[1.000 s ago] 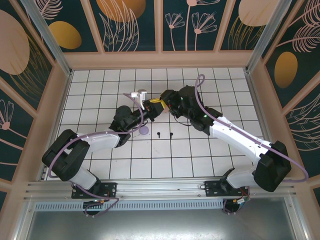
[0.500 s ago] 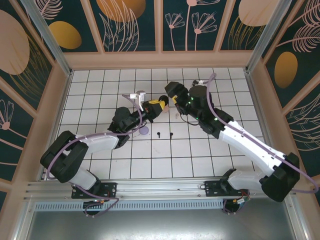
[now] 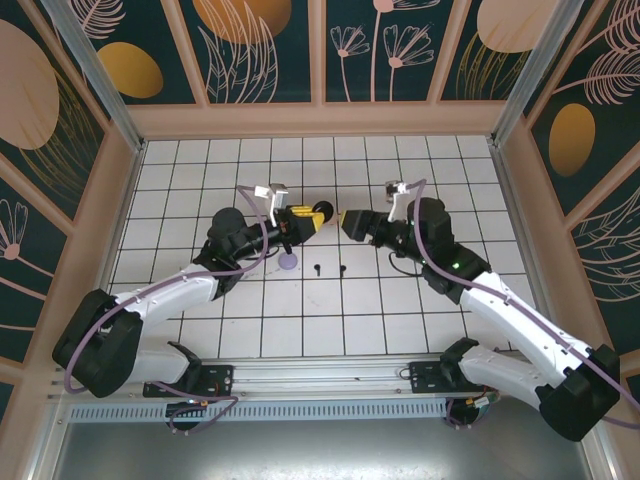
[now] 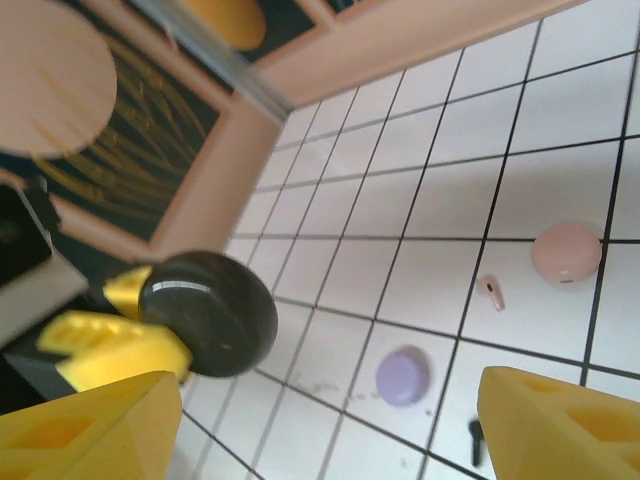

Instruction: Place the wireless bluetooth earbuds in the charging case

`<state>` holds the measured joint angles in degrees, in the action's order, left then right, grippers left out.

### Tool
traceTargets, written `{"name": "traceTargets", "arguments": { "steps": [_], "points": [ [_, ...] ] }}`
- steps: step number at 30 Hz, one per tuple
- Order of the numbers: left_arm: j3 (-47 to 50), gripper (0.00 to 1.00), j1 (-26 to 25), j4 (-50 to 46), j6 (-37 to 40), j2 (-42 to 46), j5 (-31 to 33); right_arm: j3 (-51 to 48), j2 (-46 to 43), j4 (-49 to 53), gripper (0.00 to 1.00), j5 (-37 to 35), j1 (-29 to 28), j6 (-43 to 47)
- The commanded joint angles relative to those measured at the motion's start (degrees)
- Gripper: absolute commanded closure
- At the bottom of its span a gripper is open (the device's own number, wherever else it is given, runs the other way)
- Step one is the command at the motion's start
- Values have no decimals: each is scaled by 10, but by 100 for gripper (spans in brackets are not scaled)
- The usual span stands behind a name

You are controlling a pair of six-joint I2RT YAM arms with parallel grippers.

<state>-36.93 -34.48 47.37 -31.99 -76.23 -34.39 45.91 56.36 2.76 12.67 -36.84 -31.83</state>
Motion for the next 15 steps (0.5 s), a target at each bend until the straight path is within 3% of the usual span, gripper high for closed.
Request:
{"name": "traceTargets", "arguments": {
  "steps": [1, 15],
  "points": [
    [-28, 100, 3, -31, 19, 5, -83, -18, -18, -40, 22, 59, 3, 98],
    [-38, 100, 3, -5, -9, -20, -133, 10, 34, -49, 25, 74, 4, 139]
  ]
}}
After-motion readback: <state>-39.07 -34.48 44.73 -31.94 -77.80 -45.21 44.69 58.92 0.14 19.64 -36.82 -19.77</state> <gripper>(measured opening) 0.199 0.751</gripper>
